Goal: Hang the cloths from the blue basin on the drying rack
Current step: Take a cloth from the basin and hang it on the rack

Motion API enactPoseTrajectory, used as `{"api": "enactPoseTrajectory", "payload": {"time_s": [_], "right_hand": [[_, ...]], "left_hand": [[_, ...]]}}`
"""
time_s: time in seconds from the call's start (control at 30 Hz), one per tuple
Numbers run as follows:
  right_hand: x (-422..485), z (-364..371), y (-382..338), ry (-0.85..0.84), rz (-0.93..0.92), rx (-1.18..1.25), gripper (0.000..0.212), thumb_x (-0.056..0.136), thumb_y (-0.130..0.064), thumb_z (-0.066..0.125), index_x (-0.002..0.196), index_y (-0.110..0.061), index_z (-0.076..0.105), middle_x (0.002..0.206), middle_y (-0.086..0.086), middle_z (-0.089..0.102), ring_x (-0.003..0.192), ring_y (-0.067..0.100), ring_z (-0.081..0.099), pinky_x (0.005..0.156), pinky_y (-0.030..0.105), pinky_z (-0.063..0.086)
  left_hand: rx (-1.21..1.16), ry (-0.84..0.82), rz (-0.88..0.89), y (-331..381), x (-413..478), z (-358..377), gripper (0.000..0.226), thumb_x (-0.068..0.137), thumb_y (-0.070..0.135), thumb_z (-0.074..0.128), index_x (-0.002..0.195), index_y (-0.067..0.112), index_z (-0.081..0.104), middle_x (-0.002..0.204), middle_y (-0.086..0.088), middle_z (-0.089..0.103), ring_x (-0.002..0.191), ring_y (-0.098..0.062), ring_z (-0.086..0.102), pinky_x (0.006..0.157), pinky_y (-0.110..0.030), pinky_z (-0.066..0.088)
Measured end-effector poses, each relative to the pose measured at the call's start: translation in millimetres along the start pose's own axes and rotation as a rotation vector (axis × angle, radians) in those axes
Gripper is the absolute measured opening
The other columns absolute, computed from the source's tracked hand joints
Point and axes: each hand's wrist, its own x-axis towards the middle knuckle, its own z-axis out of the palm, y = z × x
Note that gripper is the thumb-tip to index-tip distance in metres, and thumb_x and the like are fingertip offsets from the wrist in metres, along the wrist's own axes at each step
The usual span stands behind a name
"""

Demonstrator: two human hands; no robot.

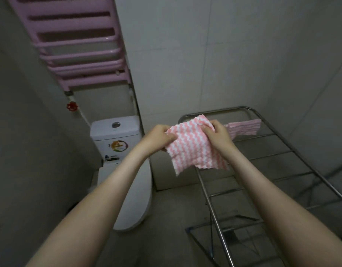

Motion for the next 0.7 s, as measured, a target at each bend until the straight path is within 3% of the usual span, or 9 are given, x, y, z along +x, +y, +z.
{"api": "enactPoseTrajectory", "payload": {"time_s": [0.13,0.2,0.4,0.47,0.53,0.6,0.7], "right_hand": [[18,-23,30,0.047,0.073,-0.107,0.025,0.091,-0.022,0.06,0.08,0.0,0.055,0.072,0.005,0.054,0.071,0.017,0.046,0.059,0.024,0.033],[28,-30,44,0.076,0.092,-0.145,0.024,0.091,-0.021,0.06,0.083,0.001,0.058,0.079,0.014,0.062,0.075,0.024,0.053,0.068,0.034,0.04],[69,-37,92,0.111,0.224,-0.318,0.024,0.09,-0.021,0.06,0.104,-0.002,0.065,0.103,0.019,0.067,0.096,0.03,0.059,0.068,0.027,0.031],[76,-37,105,0.122,0.28,-0.356,0.022,0.091,-0.023,0.058,0.1,-0.004,0.065,0.102,0.02,0.066,0.097,0.032,0.059,0.069,0.029,0.033],[83,-34,118,0.135,0.339,-0.353,0.016,0.091,-0.023,0.058,0.084,-0.01,0.061,0.092,0.022,0.066,0.089,0.035,0.062,0.071,0.033,0.04],[87,-32,128,0.144,0.383,-0.342,0.023,0.09,-0.021,0.058,0.069,-0.019,0.049,0.083,0.021,0.066,0.082,0.036,0.064,0.073,0.038,0.049],[92,-29,136,0.101,0.421,-0.338,0.007,0.085,-0.01,0.059,0.083,-0.013,0.053,0.091,0.019,0.065,0.083,0.029,0.061,0.069,0.029,0.042]], "left_hand": [[0.073,-0.027,0.026,-2,47,30,0.017,0.09,0.023,0.057,0.094,0.008,0.064,0.076,-0.01,0.064,0.06,-0.022,0.059,0.057,-0.028,0.051],[0.104,-0.07,0.046,-4,68,42,0.015,0.09,0.02,0.057,0.097,0.008,0.064,0.081,-0.013,0.066,0.063,-0.024,0.059,0.055,-0.025,0.045],[0.223,-0.175,0.077,-14,143,79,0.03,0.087,0.018,0.062,0.115,0.007,0.063,0.113,-0.014,0.065,0.103,-0.03,0.06,0.079,-0.03,0.044],[0.274,-0.185,0.08,-18,160,90,0.033,0.088,0.019,0.061,0.118,0.007,0.063,0.114,-0.016,0.064,0.105,-0.031,0.059,0.078,-0.03,0.042],[0.277,-0.196,0.055,-25,173,103,0.034,0.089,0.017,0.059,0.121,0.005,0.062,0.114,-0.016,0.064,0.104,-0.031,0.059,0.075,-0.028,0.041],[0.279,-0.204,0.036,-30,184,115,0.034,0.088,0.015,0.058,0.12,0.004,0.062,0.115,-0.015,0.064,0.103,-0.031,0.06,0.077,-0.029,0.043],[0.332,-0.2,0.018,-33,193,125,0.034,0.09,0.015,0.053,0.122,0.005,0.06,0.12,-0.016,0.062,0.107,-0.029,0.058,0.083,-0.029,0.044]]}}
